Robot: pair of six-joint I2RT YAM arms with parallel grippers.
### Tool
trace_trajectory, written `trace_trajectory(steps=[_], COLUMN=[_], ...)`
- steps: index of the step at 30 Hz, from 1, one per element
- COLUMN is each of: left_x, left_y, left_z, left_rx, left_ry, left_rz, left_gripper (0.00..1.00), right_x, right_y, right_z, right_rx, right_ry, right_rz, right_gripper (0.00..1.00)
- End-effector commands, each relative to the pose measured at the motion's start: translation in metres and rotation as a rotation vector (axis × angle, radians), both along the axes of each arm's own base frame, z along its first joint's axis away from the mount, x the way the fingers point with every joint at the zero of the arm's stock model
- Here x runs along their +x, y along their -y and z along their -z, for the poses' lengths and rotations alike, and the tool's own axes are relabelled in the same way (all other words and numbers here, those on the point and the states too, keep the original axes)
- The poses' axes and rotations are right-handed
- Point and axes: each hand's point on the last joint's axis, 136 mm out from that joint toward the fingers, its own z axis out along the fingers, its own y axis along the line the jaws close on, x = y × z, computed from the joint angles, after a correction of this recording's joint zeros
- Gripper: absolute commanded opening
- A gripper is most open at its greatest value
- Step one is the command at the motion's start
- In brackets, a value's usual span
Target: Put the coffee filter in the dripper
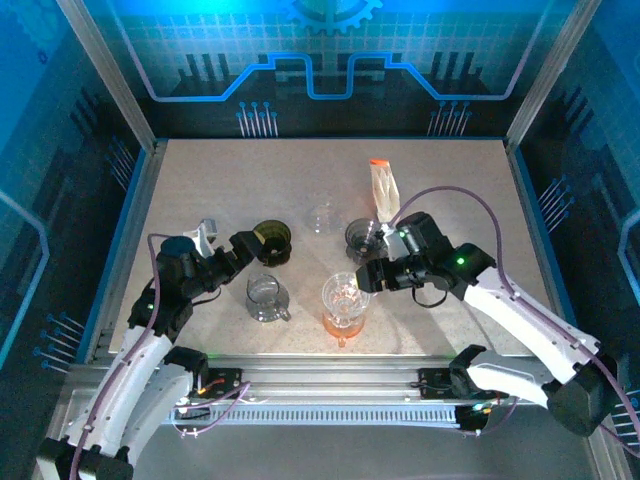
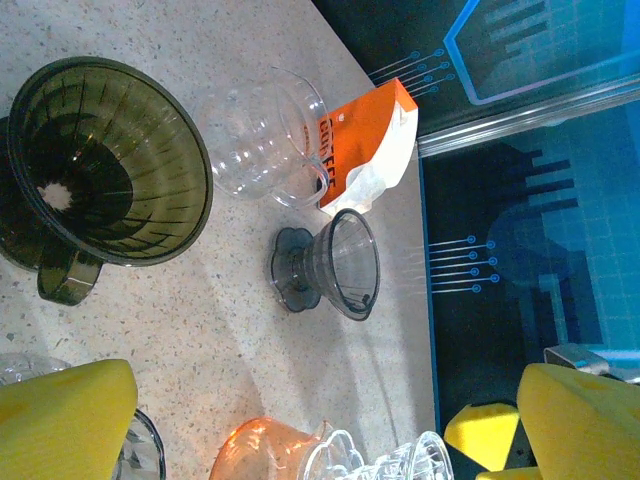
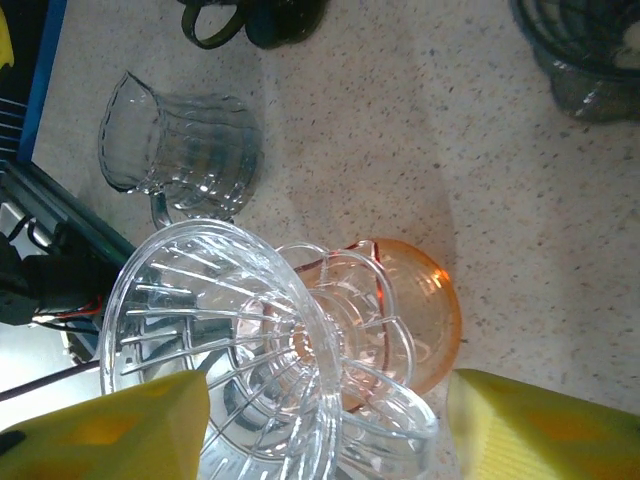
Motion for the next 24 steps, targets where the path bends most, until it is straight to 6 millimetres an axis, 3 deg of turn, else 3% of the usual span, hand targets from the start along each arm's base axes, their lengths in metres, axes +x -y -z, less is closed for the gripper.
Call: trace_trajectory(steps=[1, 5, 9, 13, 16, 20, 24], left_x=[-0.002, 0.000, 0.004, 0.008, 0.009, 0.013, 0.014], left_y=[0.006, 0.007, 0.015, 0.034, 0.045, 0.053, 0.056], left_z=[-0.006, -0.018, -0.030, -0.026, -0.019, -0.011, -0.005], left_rx=[-0.010, -0.011, -0.008, 0.042, 0.080, 0.068, 0.058], left_ry=[0.027, 0.064, 0.102, 0.075, 0.030, 0.009, 0.008], left_rz=[0.035, 0.040, 0.060, 0.101, 0.126, 0.151, 0.162], left_gripper=[0.99, 0.99, 0.99, 0.99, 0.97, 0.84, 0.82], right_x=[0.014, 0.035, 0.070, 0.109, 0.140, 0.178, 0.214], right_y=[0.016, 0.037, 0.060, 0.077, 0.084, 0.080, 0.073], right_z=[-0.025, -0.044, -0.062, -0.073, -0.068, -0.053, -0.033], right_rx=[-0.026, -0.078, -0.148, -0.206, -0.194, -0.202, -0.270], right_ry=[0.094, 0.207, 0.339, 0.430, 0.415, 0.383, 0.362], right_rz=[0.068, 0.165, 0.298, 0.363, 0.389, 0.367, 0.329], right_gripper=[0.67, 0.71, 0.71, 0.68, 0.61, 0.46, 0.37])
